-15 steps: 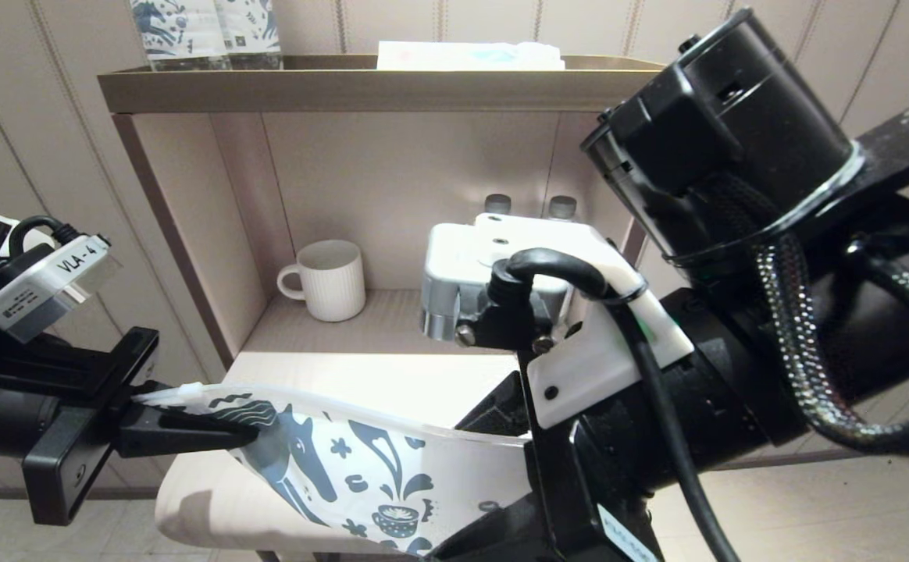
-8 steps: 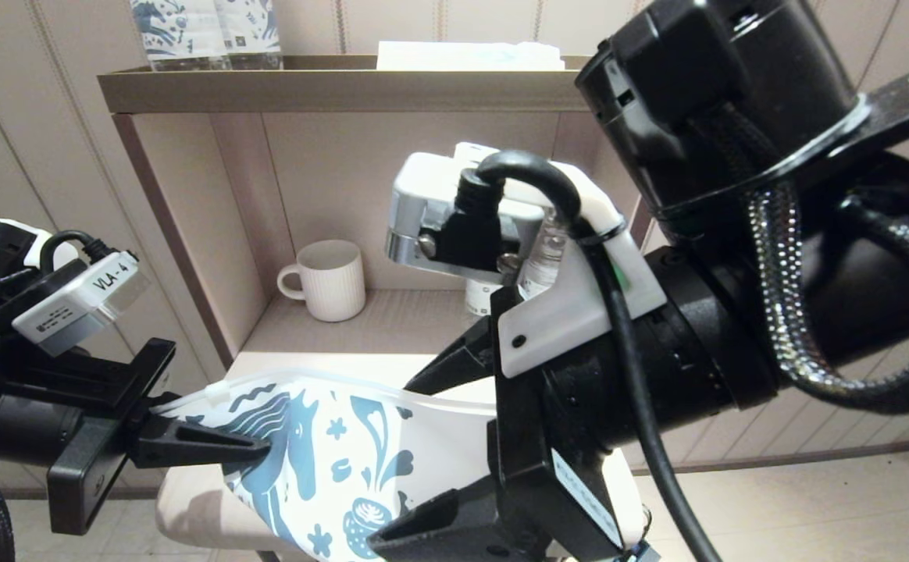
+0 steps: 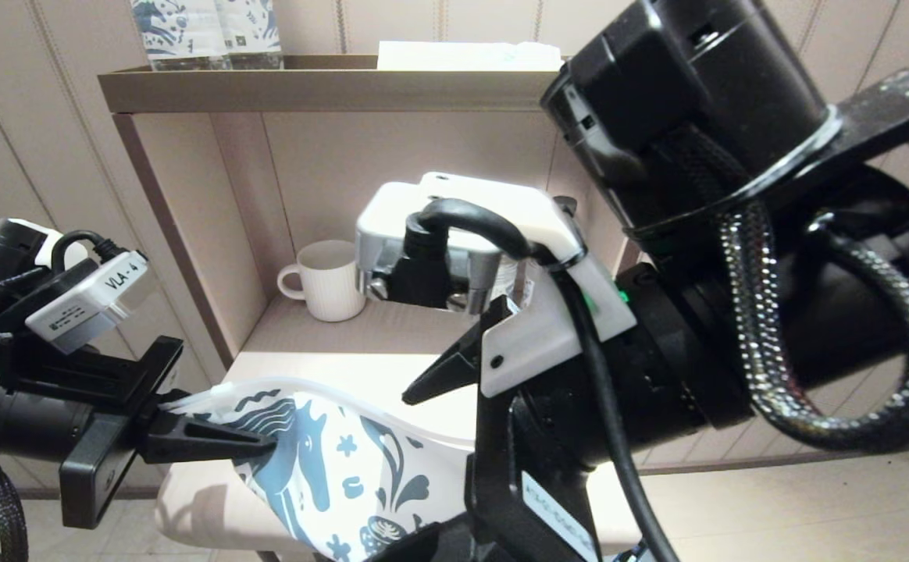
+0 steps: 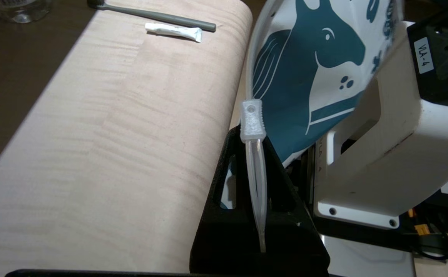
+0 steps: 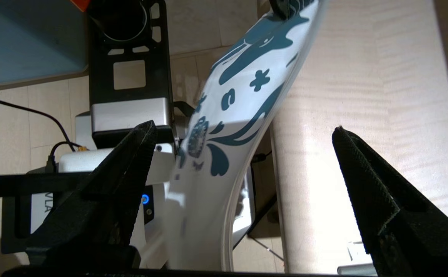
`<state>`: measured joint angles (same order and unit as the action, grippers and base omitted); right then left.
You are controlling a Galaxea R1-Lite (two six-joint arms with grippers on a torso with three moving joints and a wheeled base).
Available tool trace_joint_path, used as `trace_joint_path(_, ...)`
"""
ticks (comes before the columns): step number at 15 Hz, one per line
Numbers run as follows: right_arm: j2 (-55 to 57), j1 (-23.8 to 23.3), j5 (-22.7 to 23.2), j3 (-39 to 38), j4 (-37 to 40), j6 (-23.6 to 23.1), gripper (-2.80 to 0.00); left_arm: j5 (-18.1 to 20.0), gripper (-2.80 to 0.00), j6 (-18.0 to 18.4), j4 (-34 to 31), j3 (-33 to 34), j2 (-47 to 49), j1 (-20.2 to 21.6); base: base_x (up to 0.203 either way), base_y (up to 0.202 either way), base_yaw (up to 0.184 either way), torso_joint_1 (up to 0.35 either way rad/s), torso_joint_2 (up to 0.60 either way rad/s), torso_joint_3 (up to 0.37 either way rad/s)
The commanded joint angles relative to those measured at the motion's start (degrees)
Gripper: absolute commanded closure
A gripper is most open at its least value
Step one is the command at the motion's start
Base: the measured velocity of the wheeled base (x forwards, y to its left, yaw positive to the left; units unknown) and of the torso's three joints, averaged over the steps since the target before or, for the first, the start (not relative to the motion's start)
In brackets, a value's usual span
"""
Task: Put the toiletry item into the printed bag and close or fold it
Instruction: Open the storage bag
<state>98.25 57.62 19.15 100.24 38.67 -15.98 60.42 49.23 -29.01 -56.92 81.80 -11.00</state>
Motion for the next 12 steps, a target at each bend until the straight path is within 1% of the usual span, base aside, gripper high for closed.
trace_joint_path(1,-2.81,-1.36,0.10,-1.56,0.46,-0.10,-2.80,0.32,0.00,0.34,-0.17,0.18,0.38,0.01,0.000,0.000,0.000,0.000,0.00,0.000)
trace_joint_path(3,-3.07,-1.64,-0.30,-0.59,0.27,-0.01,-2.80,-0.02,0.00,0.34,-0.17,0.23,0.64,-0.08,0.000,0.000,0.000,0.000,0.00,0.000)
trace_joint_path(5,-2.91,-1.59,-2.26,0.20,0.07,-0.01,-2.80,-0.19,0.00,0.34,-0.17,0.32,0.56,-0.08,0.000,0.000,0.000,0.000,0.00,0.000)
trace_joint_path(8,-0.72,-1.40,-3.55,2.56,-0.21,0.40,-2.80,-0.12,0.00,0.34,-0.17,0.32,0.55,-0.08,0.000,0.000,0.000,0.000,0.00,0.000)
trace_joint_path(12,4.94,-0.25,-4.12,9.19,-0.24,0.17,-2.80,-0.21,0.00,0.34,-0.25,0.59,0.20,-0.43,0.000,0.000,0.000,0.000,0.00,0.000)
